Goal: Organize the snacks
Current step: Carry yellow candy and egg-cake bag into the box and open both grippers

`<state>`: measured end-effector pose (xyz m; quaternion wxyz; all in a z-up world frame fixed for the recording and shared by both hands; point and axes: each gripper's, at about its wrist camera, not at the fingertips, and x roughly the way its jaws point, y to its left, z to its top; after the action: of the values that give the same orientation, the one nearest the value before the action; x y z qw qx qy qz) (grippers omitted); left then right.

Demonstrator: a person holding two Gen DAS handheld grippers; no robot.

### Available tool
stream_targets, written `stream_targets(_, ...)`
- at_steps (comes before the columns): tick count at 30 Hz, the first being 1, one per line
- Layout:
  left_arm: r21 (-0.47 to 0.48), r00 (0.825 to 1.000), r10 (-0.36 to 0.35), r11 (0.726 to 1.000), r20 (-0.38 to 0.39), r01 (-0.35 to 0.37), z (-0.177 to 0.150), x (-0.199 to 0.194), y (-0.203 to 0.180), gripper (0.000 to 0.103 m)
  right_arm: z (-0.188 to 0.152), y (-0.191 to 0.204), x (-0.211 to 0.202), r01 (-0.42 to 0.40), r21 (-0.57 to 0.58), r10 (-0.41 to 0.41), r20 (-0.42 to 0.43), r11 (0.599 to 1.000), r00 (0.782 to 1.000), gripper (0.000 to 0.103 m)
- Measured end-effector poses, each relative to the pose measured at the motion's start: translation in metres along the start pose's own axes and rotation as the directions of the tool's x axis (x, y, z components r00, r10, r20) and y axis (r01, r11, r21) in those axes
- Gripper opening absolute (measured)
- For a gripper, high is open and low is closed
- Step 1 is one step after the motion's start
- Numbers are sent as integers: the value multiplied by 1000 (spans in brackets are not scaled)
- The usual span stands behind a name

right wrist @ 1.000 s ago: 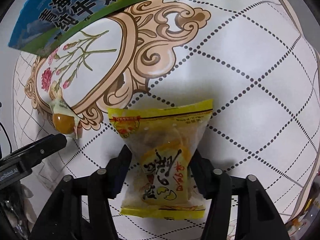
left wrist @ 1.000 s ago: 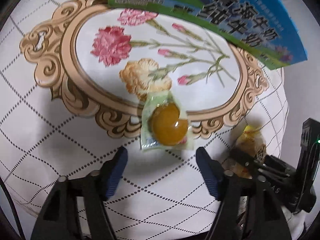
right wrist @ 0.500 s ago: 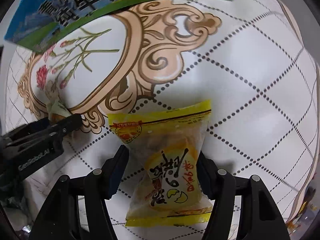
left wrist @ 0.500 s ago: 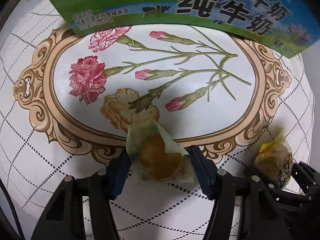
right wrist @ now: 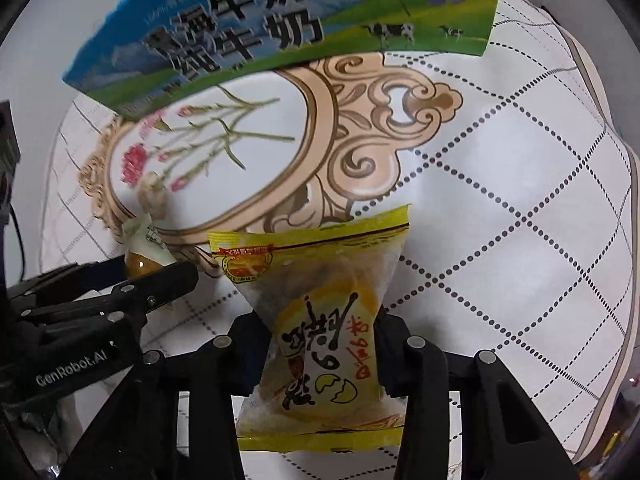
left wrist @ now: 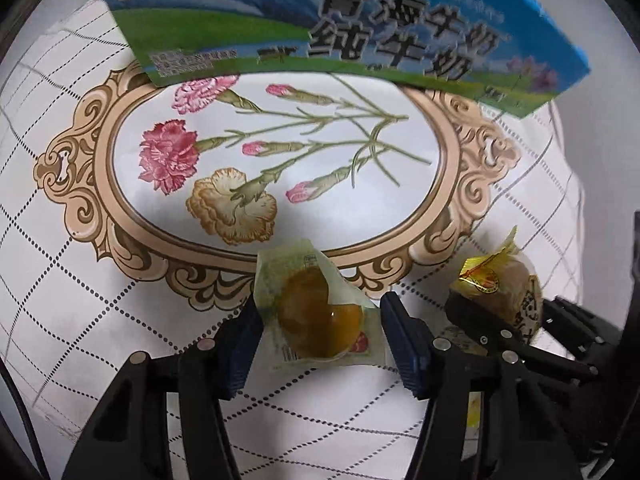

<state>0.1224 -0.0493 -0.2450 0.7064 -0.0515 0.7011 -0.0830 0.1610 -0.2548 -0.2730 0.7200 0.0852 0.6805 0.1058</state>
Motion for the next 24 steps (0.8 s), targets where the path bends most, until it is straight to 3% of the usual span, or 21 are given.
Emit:
stream_targets(7,-57,987,-148,987,62,152,26,-67,4,56,18,-11,-85,-128,29,125,90,991,988,46)
stream_targets(12,-61,952,-281,955,122,289,83,-121,4,57,72,-1,-161,-155,-29,158,230,987,960,46)
stream_targets(17,12,954,-220,975,204,223,160,-156,-4,57,156,12,-192,-99,-81,119,307,992,944,46)
stream_targets(24,20,983,-83,997,163,81,276,-127,-1,57,273,16,-167,2,-74,18,268,997,963,46)
